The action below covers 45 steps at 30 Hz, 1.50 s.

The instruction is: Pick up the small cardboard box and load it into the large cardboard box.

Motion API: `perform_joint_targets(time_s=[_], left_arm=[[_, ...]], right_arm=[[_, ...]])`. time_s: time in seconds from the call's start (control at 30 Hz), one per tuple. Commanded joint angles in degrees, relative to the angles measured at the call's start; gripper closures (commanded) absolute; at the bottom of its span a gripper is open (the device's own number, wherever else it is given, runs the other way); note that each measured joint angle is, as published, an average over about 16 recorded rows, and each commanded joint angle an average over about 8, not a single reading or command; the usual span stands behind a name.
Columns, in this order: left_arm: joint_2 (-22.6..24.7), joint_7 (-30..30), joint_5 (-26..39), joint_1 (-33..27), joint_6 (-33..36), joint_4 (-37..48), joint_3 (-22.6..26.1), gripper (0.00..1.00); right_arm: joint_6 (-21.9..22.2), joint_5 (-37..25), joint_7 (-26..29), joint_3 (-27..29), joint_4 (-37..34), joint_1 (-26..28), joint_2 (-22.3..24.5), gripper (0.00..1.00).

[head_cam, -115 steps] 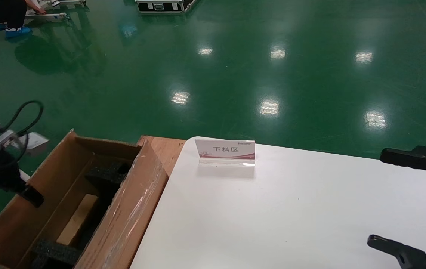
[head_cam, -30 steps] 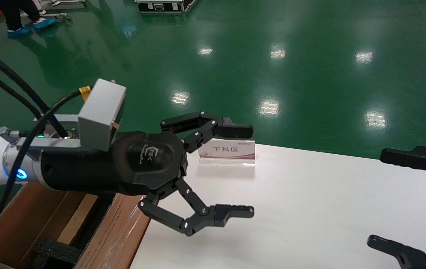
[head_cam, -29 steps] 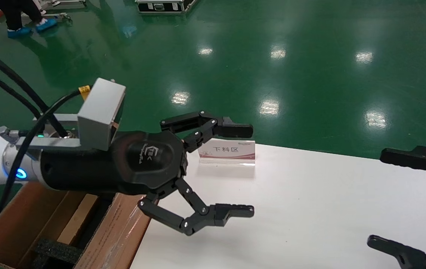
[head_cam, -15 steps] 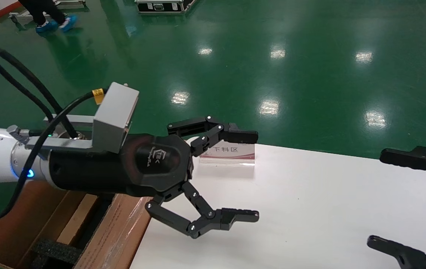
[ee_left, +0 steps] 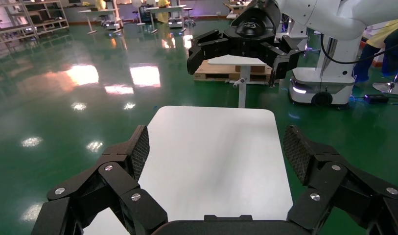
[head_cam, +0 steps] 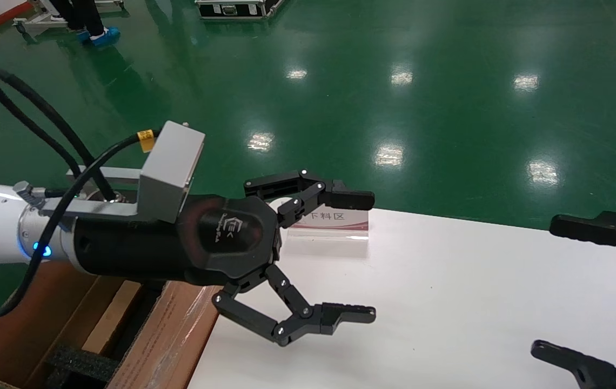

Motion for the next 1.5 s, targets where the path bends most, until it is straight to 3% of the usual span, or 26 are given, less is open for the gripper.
perform_joint_targets(time_s=[0.03, 1.5], left_arm=[[0.0, 0.0, 0.0, 0.1, 0.0, 0.0, -0.1, 0.00], [0.0, 0.7, -0.6, 0.8, 0.3, 0.1, -1.0, 0.00]], right_arm=[[0.0, 0.0, 0.0, 0.0, 0.0, 0.0, 0.0, 0.00], [0.0, 0.0, 0.0, 0.0, 0.0, 0.0, 0.0, 0.00]])
